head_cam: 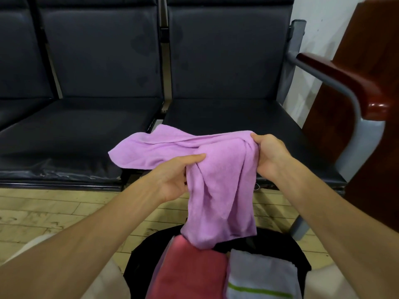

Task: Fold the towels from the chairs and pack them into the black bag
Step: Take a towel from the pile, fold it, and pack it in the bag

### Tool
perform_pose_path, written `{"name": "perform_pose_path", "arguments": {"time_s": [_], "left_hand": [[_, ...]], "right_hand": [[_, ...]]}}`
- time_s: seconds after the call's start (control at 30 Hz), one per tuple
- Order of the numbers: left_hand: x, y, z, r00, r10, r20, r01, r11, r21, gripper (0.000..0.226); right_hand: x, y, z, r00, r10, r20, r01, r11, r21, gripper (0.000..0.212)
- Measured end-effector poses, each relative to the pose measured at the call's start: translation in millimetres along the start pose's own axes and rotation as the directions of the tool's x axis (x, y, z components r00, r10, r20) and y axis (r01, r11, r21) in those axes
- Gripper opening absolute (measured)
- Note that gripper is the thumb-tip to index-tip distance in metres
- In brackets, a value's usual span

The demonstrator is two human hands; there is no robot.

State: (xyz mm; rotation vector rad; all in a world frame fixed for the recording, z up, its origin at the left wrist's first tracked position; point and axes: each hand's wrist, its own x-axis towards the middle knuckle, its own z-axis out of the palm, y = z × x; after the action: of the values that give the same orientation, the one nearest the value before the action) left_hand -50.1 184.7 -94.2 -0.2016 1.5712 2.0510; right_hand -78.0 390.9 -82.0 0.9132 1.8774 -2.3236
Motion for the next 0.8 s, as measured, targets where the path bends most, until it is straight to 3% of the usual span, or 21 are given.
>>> {"name": "perform_pose_path", "arguments": {"time_s": [0.1, 0.27, 0.37, 0.5, 0.6, 0.7, 0.8], "left_hand": [[3.8, -3.9, 1.5, 0.999, 0.009, 0.042, -0.006, 0.998, -0.062, 0.044], [5.2, -3.6, 6.8, 0.996, 0.094, -0.003, -0.094, 0.991, -0.093, 0.039], [8.3, -1.2, 3.0, 0.989, 0.123, -0.078, -0.133, 0.981, -0.143, 0.039], [4.7, 1.2, -2.2, 0.986, 0.074, -0.147, -0.102, 0.975, -0.197, 0.014], [1.5, 3.8, -5.0, 0.987, 0.071, -0.143, -0.098, 0.976, -0.196, 0.024], [0.7, 6.1, -7.5, 0.985, 0.042, -0.169, -0.074, 0.98, -0.184, 0.033], [1.8, 2.1, -9.4, 0.977, -0.078, -0.196, 0.053, 0.99, -0.13, 0.027]], "right_hand": [[-0.3, -8.3, -3.2, 0.997, 0.029, -0.076, -0.02, 0.993, 0.118, 0.022], [-1.8, -11.1, -10.8, 0.993, 0.053, -0.105, -0.021, 0.958, 0.288, 0.019], [1.7, -3.1, -12.3, 0.992, -0.002, -0.127, 0.027, 0.98, 0.196, 0.021], [5.0, -5.6, -8.8, 0.989, -0.005, -0.145, 0.025, 0.99, 0.14, 0.034], [10.0, -8.4, -12.1, 0.98, 0.034, -0.196, -0.004, 0.989, 0.151, 0.039], [10.3, -11.6, -13.6, 0.967, 0.002, -0.255, 0.034, 0.99, 0.14, 0.031], [6.3, -9.5, -11.4, 0.968, -0.032, -0.249, 0.051, 0.996, 0.073, 0.028]]}}
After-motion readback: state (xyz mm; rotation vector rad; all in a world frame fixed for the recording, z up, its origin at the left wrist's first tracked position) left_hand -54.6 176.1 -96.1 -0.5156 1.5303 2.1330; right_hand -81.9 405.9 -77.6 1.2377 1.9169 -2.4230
